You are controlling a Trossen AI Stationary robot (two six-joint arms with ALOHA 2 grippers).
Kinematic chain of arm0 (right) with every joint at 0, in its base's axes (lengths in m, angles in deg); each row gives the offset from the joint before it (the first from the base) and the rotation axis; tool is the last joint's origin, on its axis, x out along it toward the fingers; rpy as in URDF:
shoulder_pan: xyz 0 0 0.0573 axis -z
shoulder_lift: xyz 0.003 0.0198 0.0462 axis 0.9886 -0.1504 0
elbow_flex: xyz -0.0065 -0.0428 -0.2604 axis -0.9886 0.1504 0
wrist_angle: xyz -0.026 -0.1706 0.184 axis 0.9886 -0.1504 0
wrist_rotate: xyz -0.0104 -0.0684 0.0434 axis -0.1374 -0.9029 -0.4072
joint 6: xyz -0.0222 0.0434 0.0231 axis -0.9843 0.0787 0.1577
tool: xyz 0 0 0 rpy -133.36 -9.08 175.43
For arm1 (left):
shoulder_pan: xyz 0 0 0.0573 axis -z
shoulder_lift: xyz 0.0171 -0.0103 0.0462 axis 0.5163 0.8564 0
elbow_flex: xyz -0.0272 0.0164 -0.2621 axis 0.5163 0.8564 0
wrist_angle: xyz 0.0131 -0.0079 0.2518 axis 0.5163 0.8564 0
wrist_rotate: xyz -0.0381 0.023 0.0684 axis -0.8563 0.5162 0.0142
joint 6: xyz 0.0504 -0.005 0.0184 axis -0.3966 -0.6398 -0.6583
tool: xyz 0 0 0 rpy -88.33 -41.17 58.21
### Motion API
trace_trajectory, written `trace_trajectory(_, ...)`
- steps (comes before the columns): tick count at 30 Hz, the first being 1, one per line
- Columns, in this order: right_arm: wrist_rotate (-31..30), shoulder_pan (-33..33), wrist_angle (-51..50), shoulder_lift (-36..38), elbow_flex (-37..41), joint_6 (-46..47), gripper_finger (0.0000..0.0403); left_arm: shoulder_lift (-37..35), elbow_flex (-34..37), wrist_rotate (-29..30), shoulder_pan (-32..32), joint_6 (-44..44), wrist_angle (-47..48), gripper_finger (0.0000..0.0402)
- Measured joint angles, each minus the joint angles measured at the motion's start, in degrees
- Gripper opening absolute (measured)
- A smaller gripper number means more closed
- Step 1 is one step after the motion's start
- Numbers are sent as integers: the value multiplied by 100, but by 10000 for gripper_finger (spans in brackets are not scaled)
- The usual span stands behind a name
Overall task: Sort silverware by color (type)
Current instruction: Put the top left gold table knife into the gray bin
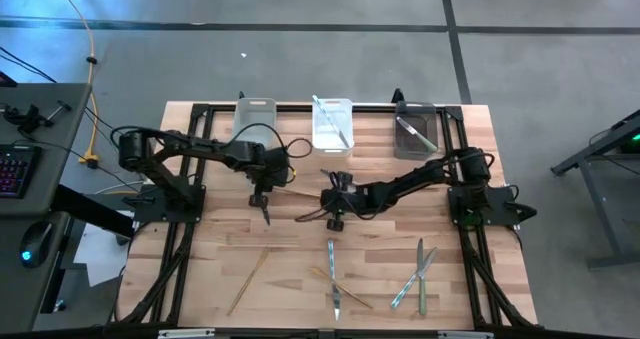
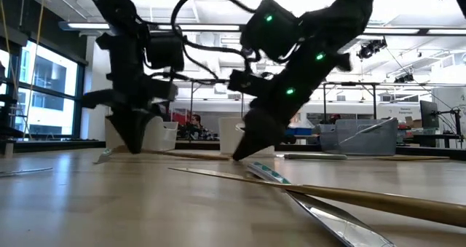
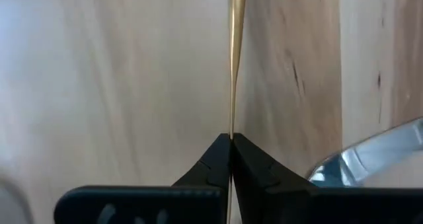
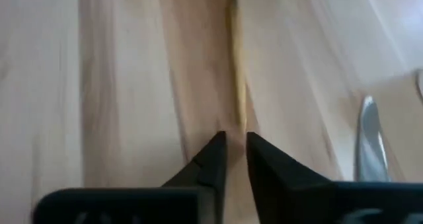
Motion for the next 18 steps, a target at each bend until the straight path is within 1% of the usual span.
trace_trajectory(2, -15, -99, -140, 155, 10, -13, 76, -215, -29, 21, -6, 114, -31, 1)
trace_trajectory(5, -273, -237, -296, 472, 2, -7, 100, -609, -26, 41, -65, 303, 134, 1)
trace_trajectory(10, -858, -411, -562, 734, -3, -4, 112, -1483, -30, 163, -260, 848, 246, 0)
trace_trajectory(14, -901, -481, -586, 817, -14, -1, 112, -2293, -32, 622, -573, 1412, 290, 0)
trace_trajectory(18, -932, -469, -586, 813, -14, 0, 113, -3003, -37, 1255, -1109, 1930, 314, 0)
